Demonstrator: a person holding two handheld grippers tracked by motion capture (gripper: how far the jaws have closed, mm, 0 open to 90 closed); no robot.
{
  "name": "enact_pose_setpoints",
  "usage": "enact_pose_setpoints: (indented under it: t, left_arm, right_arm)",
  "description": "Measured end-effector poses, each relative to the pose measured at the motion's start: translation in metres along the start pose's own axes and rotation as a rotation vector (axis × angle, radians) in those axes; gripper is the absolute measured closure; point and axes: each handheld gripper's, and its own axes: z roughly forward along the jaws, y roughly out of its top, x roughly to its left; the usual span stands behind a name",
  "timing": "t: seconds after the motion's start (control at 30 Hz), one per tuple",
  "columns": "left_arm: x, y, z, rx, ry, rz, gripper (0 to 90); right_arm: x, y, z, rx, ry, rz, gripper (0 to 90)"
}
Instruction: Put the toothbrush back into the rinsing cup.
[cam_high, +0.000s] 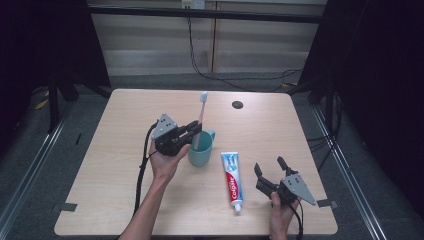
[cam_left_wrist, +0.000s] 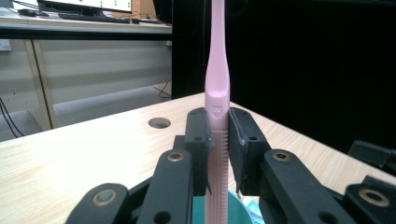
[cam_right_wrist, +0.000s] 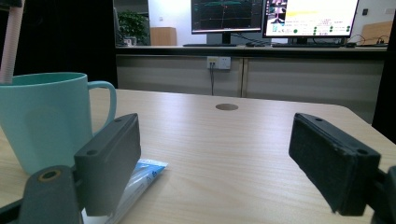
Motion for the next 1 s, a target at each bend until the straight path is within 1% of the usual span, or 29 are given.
enact_pose_setpoints:
  t: [0.03, 0.1, 0.2, 0.23, 0.3, 0.33, 0.37, 0.53, 0.6, 0.67, 0.73, 0.87, 1.0]
  left_arm:
    - [0.0, -0.001, 0.0, 0.005, 0.001, 0.001, 78.8]
    - [0.001, -0.004, 0.0, 0.002, -0.004, -0.012, 78.8]
    - [0.002, -0.008, 0.001, 0.01, -0.007, -0.009, 78.8]
    - [0.002, -0.009, 0.001, 0.007, -0.004, -0.015, 78.8]
    - [0.003, -0.01, 0.001, 0.018, -0.004, -0.009, 78.8]
    - [0.003, -0.012, 0.001, 0.013, -0.002, -0.017, 78.8]
    - [0.004, -0.012, 0.0, 0.018, 0.001, -0.017, 78.8]
    - [0.007, -0.018, -0.001, 0.02, -0.005, -0.039, 78.7]
    - [0.007, -0.021, 0.0, 0.038, -0.005, -0.031, 78.7]
    - [0.008, -0.023, 0.0, 0.041, -0.002, -0.043, 78.6]
    - [0.009, -0.025, 0.001, 0.055, -0.011, -0.047, 78.6]
    - [0.008, -0.027, 0.002, 0.059, -0.02, -0.048, 78.1]
    - [0.01, -0.027, 0.002, 0.054, -0.034, -0.066, 73.2]
  right_arm:
    - [0.0, 0.0, 0.0, -0.001, 0.0, 0.0, 15.9]
    - [0.0, 0.0, 0.0, -0.001, -0.001, 0.001, 15.9]
    - [0.0, 0.0, 0.0, 0.0, -0.001, 0.0, 16.0]
    - [0.0, 0.0, 0.0, -0.001, -0.001, -0.001, 16.0]
    - [0.0, 0.0, 0.0, -0.001, -0.001, -0.001, 16.0]
    - [0.0, 0.0, 0.0, -0.001, 0.001, 0.0, 16.0]
    - [0.0, 0.0, 0.0, -0.001, 0.0, 0.0, 16.0]
    - [0.0, 0.0, 0.0, 0.0, 0.001, -0.001, 16.0]
    - [0.0, 0.0, 0.0, 0.0, 0.001, -0.001, 16.0]
    - [0.0, 0.0, 0.0, 0.0, 0.0, -0.001, 16.0]
    - [0.0, 0.0, 0.0, 0.0, 0.001, -0.001, 16.0]
    - [0.0, 0.0, 0.0, -0.001, 0.0, -0.002, 16.0]
    - [0.0, 0.0, 0.0, -0.002, -0.002, -0.001, 16.0]
